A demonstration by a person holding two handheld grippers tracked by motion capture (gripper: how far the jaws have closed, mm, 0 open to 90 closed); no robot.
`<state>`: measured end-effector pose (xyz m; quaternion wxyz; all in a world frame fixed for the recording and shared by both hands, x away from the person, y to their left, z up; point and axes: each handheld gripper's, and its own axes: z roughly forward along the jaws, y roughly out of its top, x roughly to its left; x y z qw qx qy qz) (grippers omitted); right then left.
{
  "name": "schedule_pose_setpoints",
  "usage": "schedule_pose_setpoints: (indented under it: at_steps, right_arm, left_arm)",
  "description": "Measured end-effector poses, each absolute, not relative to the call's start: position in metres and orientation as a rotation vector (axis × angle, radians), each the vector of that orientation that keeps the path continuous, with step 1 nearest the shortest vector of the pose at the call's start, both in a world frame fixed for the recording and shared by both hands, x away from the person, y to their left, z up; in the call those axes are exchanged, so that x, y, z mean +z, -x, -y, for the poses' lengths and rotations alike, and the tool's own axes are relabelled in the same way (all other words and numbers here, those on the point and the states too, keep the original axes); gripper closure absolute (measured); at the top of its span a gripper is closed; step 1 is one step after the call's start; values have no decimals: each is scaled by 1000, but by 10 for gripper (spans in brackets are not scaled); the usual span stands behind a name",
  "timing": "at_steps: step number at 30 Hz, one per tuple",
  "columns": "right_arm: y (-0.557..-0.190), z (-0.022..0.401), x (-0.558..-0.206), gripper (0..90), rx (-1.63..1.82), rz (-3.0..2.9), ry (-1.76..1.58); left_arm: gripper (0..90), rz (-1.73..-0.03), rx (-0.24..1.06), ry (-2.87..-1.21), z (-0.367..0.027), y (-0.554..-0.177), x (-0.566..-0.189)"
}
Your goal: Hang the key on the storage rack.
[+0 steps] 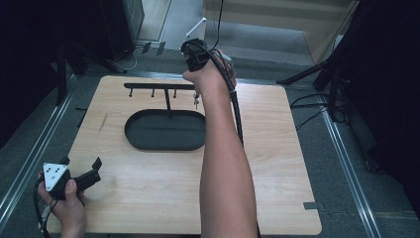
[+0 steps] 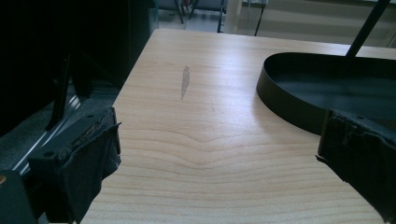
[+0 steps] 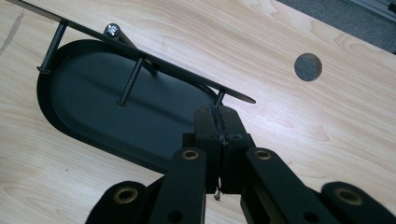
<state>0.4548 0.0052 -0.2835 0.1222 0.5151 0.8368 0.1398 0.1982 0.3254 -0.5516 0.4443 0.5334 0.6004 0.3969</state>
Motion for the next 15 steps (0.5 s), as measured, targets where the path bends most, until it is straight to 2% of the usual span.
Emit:
schedule_pose_setpoints:
  at_steps: [4,8,15]
  right_arm:
    - [-455,-3,-283,879,391,-2404,-1503]
    - [-457,6,-286,829,372,-2360,-1522]
    - [-458,23,-294,831,362,-2360,-1553]
  left_arm:
    - [0,-1487,984,-1322,-326,-198,-552]
    - [0,-1486,982,-1320,-326,-198,-552]
    - [0,-1487,983,-1323,-325,-198,-552]
